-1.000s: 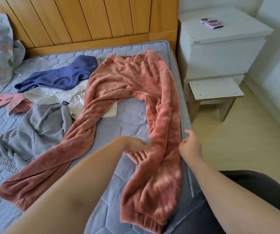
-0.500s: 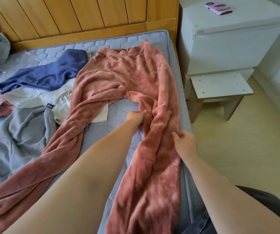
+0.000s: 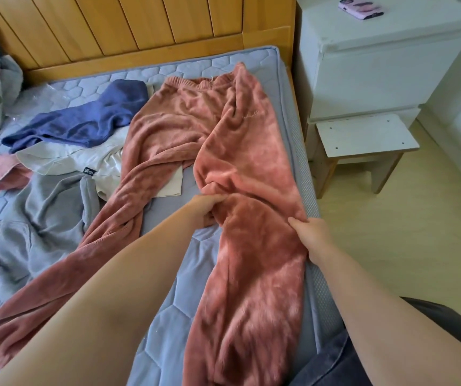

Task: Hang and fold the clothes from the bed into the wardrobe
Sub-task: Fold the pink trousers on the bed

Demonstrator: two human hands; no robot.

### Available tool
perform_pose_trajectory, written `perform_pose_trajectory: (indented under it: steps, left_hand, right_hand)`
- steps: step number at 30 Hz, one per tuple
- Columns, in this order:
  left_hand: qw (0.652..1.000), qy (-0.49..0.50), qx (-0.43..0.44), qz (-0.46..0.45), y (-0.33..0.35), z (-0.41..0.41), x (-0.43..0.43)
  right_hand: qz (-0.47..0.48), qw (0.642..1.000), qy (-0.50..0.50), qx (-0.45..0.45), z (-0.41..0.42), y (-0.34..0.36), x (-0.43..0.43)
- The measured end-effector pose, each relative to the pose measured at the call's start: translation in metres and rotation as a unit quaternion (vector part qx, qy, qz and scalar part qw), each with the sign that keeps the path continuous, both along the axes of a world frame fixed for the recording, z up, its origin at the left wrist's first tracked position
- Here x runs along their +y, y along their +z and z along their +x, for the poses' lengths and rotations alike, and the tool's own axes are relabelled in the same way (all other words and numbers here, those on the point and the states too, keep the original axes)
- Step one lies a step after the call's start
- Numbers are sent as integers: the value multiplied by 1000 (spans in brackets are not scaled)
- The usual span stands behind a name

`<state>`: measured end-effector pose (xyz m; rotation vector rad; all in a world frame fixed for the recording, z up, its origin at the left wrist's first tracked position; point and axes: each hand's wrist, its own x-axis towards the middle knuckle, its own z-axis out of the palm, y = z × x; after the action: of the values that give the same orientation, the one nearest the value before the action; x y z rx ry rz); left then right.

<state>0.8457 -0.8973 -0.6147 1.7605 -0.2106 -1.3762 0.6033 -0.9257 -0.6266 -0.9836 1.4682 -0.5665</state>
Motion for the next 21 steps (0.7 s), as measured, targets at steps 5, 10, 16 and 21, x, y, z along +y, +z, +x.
perform_pose_trajectory:
  steps: [5,10,16,21]
  left_hand:
    - [989,104,97,-51,-7,-8,28]
    - [991,-77,82,-67,-5,-33,60]
    - [961,-246,121,19,4,-37,111]
    - [951,-303,-17,55,7,-45,147]
  right_hand:
    - [65,997,-24,-40,-9,6,7]
    - [-9,991,115,61,-16,19,33]
    - [44,995,81,28,-20,22,55]
    - [-291,876,164,347,-19,27,77]
